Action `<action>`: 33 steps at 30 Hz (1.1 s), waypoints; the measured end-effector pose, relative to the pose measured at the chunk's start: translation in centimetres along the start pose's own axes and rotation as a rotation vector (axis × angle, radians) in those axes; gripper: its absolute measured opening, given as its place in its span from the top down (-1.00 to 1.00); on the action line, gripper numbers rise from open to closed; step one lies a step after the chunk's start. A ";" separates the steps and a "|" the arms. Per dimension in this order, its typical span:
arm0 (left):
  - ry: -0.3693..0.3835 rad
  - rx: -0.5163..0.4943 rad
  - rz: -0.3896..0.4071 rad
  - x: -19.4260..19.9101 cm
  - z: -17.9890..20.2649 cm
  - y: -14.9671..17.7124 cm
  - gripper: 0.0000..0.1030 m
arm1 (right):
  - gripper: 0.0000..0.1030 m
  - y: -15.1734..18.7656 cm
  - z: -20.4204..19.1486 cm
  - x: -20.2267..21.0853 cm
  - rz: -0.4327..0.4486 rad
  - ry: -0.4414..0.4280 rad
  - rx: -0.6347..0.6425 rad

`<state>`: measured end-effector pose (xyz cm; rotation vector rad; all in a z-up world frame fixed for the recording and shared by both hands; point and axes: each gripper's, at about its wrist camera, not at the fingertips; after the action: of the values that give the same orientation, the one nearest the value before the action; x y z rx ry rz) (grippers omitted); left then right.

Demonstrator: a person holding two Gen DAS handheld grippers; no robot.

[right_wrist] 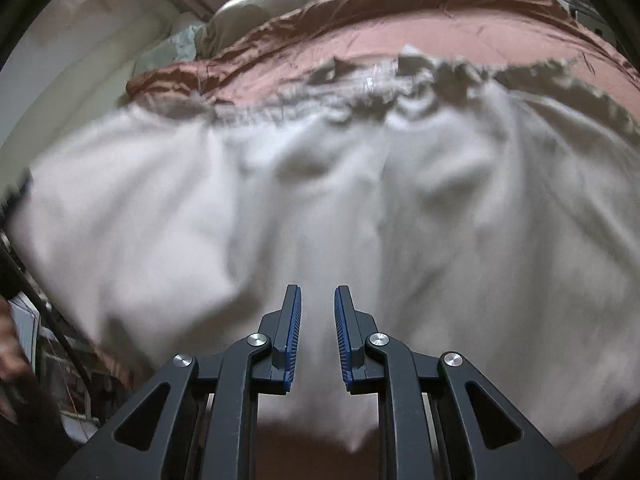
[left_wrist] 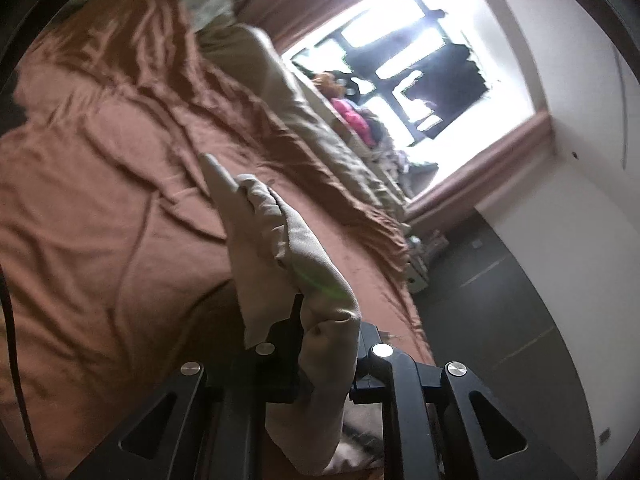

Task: Fold large clothes

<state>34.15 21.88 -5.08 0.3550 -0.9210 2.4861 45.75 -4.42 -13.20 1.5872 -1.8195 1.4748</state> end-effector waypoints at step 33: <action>0.165 -0.284 -0.439 -23.3 21.1 13.7 0.70 | -0.47 10.1 18.9 23.1 0.417 -0.079 -0.407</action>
<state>48.93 -9.00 -5.92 0.2230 -0.9891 1.9258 36.33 -34.08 -8.32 1.1300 -2.4157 1.0916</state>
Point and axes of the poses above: each gripper's, at about its wrist camera, not at the fingertips, and x roughly against the way its jaws point, z to its right, y to its underside, and after that the axes turned 2 degrees about -z, right-handed
